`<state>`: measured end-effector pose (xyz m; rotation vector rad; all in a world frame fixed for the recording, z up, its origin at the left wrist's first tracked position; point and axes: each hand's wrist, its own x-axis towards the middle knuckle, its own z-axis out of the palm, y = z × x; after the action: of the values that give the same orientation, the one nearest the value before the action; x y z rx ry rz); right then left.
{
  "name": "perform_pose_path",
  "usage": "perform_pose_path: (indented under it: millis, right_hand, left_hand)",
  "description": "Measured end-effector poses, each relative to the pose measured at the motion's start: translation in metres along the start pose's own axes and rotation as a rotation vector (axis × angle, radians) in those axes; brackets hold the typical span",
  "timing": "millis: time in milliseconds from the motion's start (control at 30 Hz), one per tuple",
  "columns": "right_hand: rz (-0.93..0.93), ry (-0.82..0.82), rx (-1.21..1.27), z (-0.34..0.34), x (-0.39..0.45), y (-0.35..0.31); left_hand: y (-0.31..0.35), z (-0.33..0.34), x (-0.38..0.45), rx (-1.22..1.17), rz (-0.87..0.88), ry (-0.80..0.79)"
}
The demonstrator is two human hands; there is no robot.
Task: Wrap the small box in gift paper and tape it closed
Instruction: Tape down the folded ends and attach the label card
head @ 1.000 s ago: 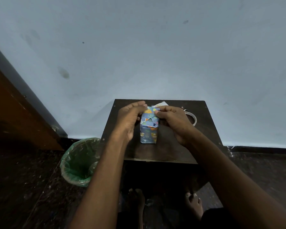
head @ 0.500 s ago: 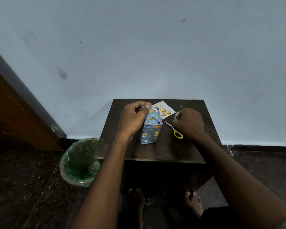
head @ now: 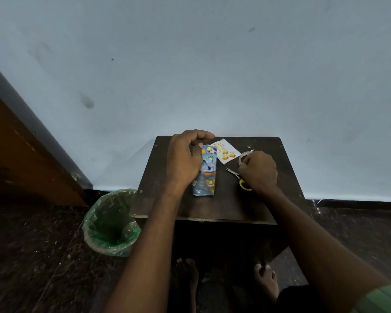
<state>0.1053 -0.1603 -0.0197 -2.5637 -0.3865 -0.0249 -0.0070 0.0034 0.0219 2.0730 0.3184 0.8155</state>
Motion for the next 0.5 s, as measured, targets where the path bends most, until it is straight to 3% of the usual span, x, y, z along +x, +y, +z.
perform_pose_path:
  millis: [167,333,500]
  right_hand:
    - [0.004,0.063,0.288,-0.016,0.002,-0.012]
    - [-0.106,-0.019,0.69,-0.036,-0.012,-0.023]
    - [-0.22,-0.016,0.673,-0.043,-0.018,-0.027]
  left_hand:
    - [0.003,0.001,0.002,0.084,0.199,-0.067]
    - [0.009,0.001,0.001,0.09,0.202,-0.112]
    - [0.011,0.006,0.002,0.064,0.151,-0.137]
